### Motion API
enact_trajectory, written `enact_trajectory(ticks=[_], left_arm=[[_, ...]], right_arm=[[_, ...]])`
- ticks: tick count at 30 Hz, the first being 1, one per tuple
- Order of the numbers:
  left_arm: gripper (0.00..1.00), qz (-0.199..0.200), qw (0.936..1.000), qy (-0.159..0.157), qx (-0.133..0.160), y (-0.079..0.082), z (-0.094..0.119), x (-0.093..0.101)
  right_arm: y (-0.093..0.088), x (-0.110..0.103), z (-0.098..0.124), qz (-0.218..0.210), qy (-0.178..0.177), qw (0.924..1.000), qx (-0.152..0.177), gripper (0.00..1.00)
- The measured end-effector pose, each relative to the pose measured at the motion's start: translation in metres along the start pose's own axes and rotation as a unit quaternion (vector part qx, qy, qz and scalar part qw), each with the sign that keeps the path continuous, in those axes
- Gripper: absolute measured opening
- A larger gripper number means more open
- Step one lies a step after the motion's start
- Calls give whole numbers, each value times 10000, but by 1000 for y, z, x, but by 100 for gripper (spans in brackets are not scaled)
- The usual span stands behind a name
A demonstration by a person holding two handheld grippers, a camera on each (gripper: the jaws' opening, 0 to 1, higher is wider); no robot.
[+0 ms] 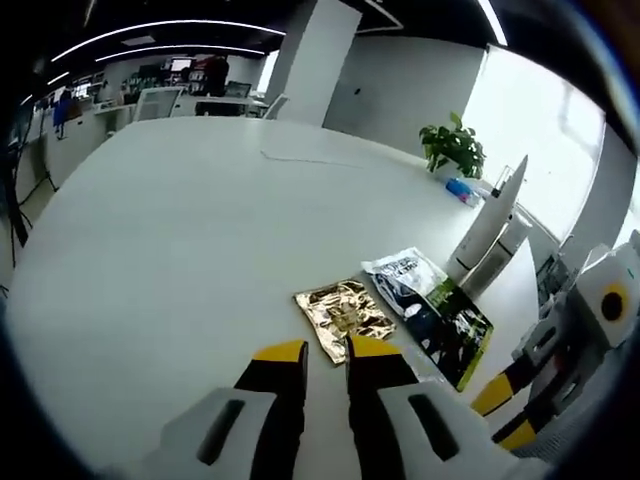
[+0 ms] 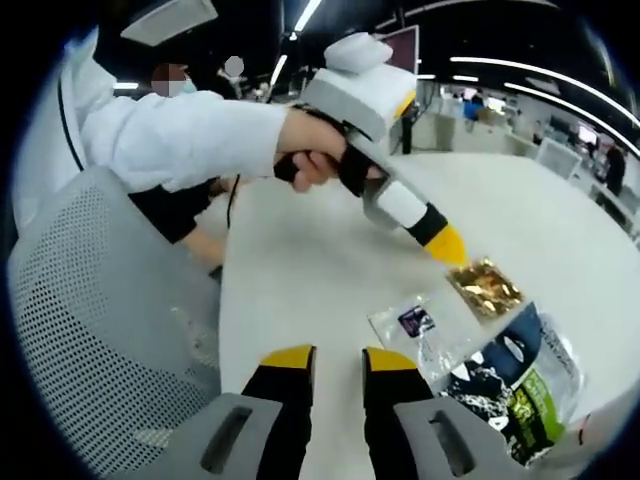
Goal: Arrange the skincare products in the storage area until every visible bottle or jar stands upright without overlapping.
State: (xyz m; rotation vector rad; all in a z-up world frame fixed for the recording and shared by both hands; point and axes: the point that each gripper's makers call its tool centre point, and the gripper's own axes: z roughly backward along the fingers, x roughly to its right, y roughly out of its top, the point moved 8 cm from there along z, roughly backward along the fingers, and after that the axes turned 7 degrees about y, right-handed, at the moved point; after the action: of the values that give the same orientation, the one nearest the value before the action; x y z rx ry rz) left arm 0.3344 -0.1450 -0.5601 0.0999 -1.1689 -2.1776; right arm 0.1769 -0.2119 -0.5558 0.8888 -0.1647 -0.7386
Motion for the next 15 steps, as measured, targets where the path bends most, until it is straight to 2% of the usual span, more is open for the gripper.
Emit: enact_trajectory(ticks=[7, 15], left_arm=[[11, 42, 9999, -74, -60, -5, -1, 11], [11, 46, 9999, -133, -51, -4, -5, 14]], right_arm=[[0, -2, 1, -49, 35, 10000, 21, 16], [1, -2, 2, -57, 37, 10000, 42, 16]])
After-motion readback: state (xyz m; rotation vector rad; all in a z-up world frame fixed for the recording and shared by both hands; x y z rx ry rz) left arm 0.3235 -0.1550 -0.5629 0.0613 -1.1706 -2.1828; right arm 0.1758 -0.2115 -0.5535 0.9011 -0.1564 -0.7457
